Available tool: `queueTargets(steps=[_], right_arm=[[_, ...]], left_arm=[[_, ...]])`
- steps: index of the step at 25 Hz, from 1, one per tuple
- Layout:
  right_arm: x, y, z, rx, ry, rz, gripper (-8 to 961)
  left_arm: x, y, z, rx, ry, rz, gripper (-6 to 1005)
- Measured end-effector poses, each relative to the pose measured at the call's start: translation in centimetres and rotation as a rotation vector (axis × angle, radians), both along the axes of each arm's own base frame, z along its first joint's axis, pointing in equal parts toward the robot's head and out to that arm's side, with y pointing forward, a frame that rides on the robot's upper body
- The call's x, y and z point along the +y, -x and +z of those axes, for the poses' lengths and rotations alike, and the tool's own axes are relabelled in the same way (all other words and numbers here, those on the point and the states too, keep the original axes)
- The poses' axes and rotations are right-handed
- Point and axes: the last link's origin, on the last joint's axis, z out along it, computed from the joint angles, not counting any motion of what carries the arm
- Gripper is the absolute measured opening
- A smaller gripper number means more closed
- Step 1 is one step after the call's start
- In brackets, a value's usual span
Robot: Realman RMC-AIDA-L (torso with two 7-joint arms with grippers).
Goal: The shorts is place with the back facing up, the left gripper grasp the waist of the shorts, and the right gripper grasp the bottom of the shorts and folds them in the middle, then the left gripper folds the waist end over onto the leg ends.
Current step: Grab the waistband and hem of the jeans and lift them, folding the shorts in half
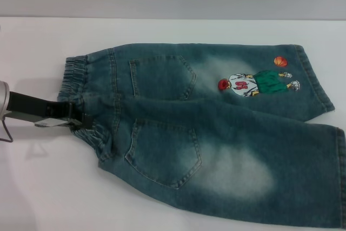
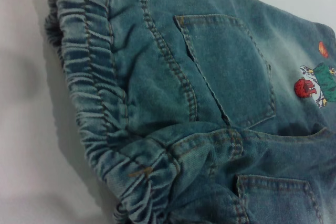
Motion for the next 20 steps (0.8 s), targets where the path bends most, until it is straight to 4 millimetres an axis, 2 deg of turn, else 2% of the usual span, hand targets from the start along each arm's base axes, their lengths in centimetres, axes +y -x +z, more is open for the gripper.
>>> queueTargets(steps=[10, 20], right_arm=[[0.2, 0.2, -0.4, 0.001, -0.003, 0.010, 481], [1.2, 1.5, -1.3, 0.019, 0.005, 0.049, 470]], left_arm=[[0.0, 0.0, 0.0, 0.001, 0.001, -0.001, 41], [-0.1, 0.0, -0.1, 0.000, 0.002, 0.001, 42]])
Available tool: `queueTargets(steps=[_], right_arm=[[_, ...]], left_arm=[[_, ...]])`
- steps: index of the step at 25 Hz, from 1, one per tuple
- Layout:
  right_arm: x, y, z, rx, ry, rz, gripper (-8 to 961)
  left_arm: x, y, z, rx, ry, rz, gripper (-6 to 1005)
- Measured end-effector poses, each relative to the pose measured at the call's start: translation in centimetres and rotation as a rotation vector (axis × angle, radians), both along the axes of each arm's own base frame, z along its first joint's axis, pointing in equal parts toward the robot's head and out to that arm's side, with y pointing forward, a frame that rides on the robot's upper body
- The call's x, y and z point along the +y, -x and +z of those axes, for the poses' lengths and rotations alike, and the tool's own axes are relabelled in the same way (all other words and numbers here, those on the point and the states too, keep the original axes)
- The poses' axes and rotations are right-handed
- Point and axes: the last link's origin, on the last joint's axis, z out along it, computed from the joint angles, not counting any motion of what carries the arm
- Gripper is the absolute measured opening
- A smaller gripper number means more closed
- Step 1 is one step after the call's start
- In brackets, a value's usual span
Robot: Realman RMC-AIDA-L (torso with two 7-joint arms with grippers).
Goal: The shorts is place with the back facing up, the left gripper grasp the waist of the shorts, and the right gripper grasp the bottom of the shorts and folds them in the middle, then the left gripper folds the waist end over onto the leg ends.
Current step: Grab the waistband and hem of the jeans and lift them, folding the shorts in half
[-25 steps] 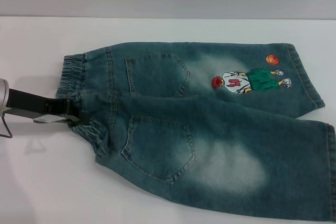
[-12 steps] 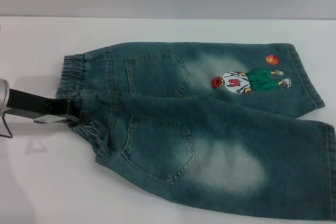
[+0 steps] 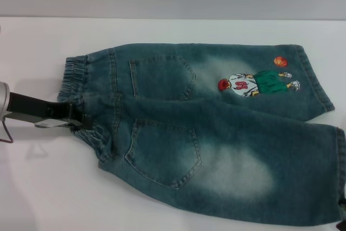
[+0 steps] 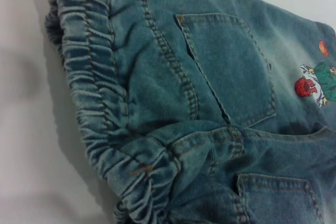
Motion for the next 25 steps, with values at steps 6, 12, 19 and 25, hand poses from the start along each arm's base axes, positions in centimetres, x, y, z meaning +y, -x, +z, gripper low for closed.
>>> queueTargets(steps=[6, 12, 19, 25], right_arm=[[0.5, 0.8, -0.4, 0.008, 0.007, 0.025, 463], [0.7, 1.1, -0.8, 0.011, 0.007, 0.036, 457], [1.1, 1.1, -1.3, -0.016, 0.002, 0.072, 411], [1.2, 1.1, -1.5, -0.030, 0.010, 0.082, 179]], left_arm=[[0.0, 0.0, -0.1, -0.001, 0.001, 0.001, 42], [-0.1, 0.1, -0.1, -0.004, -0.002, 0.006, 42], [0.0, 0.1, 0.0, -0.002, -0.008, 0.002, 42], [0.1, 0.0, 0.0, -0.001, -0.011, 0.000, 42]])
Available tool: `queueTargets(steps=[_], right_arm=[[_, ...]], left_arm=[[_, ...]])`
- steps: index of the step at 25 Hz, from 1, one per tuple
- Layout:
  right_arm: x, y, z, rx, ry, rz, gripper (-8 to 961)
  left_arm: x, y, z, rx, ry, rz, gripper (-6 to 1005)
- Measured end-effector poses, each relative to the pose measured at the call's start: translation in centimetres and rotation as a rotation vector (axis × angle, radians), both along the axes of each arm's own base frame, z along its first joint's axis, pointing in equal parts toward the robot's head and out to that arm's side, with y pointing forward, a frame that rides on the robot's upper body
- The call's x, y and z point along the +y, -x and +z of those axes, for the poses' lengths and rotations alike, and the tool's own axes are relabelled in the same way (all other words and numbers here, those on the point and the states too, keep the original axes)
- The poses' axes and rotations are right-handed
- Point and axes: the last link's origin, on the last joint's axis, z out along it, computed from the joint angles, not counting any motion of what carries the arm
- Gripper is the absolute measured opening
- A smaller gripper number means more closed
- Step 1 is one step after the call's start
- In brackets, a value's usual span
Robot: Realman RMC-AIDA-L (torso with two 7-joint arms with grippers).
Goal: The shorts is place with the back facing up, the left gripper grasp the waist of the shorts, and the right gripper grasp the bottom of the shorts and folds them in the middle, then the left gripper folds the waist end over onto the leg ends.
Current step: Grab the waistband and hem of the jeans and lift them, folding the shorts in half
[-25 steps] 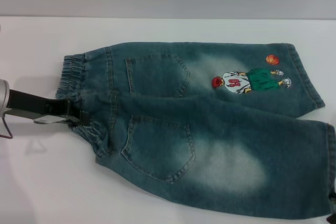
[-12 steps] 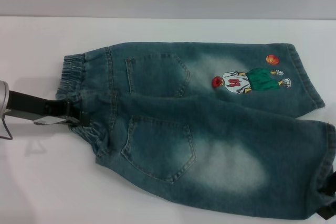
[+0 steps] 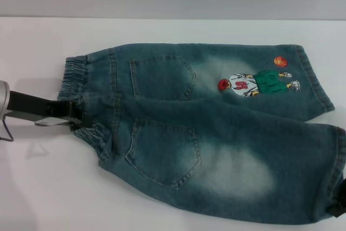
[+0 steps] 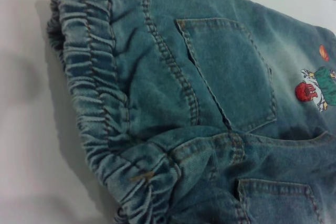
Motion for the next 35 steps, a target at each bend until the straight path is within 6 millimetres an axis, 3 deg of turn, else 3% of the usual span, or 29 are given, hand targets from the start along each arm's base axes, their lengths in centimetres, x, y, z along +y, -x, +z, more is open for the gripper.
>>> queueTargets(steps=[4, 10, 21, 29, 35], right_arm=[[0.0, 0.0, 0.0, 0.000, -0.001, 0.000, 27], [0.1, 0.3, 0.7, 0.039, -0.026, 0.018, 6], [-0.6, 1.3, 3.8, 0.347, -0.163, 0.075, 0], [-0.8, 0.9, 5.8, 0.550, -0.403, 0.112, 1], [-0.1, -0.8, 6.5, 0.563, -0.621, 0.082, 2]], left_arm=[[0.1, 0.0, 0.1, 0.000, -0.002, -0.001, 42], [0.2, 0.0, 0.1, 0.001, -0.008, 0.000, 42], [0.9, 0.4, 1.1, -0.053, -0.117, 0.038, 42], [1.8, 0.4, 1.2, -0.064, -0.193, 0.044, 42], [2.4, 0.0, 1.6, -0.113, -0.265, 0.026, 42]])
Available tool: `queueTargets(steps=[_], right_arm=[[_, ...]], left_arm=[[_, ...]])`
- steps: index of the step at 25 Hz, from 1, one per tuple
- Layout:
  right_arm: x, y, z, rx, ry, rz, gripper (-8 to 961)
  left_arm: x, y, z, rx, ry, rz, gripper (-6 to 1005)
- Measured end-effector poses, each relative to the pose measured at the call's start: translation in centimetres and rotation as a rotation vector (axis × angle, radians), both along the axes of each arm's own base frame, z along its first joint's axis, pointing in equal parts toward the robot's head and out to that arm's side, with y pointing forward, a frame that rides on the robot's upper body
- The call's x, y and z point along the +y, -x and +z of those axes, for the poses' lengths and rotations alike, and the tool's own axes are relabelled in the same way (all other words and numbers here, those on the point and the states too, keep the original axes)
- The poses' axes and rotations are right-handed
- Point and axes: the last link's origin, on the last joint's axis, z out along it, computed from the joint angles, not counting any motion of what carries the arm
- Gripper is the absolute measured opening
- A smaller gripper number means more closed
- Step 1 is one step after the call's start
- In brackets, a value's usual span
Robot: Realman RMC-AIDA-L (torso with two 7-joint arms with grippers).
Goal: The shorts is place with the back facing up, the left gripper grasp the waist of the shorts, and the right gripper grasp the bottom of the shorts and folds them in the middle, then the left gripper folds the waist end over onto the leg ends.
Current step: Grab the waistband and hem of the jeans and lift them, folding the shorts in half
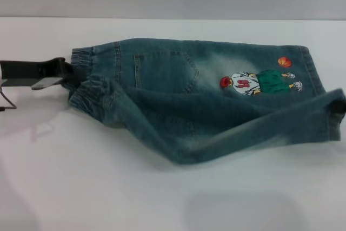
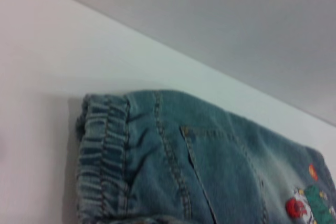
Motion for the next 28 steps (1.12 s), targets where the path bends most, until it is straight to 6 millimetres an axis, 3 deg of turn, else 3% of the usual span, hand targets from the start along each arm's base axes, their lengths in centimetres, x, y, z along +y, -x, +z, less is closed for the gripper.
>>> queueTargets(steps=[5, 28], right_arm=[[1.0, -1.3, -0.6, 0.020, -0.095, -0.079, 3], [5.4, -2.1, -2.9, -0.014, -0.306, -0.198, 6]], left_arm=[[0.4, 0.2, 0.0, -0.011, -0.053, 0.009, 42], [3.1, -0.6, -0.3, -0.082, -0.295, 0.014, 42]])
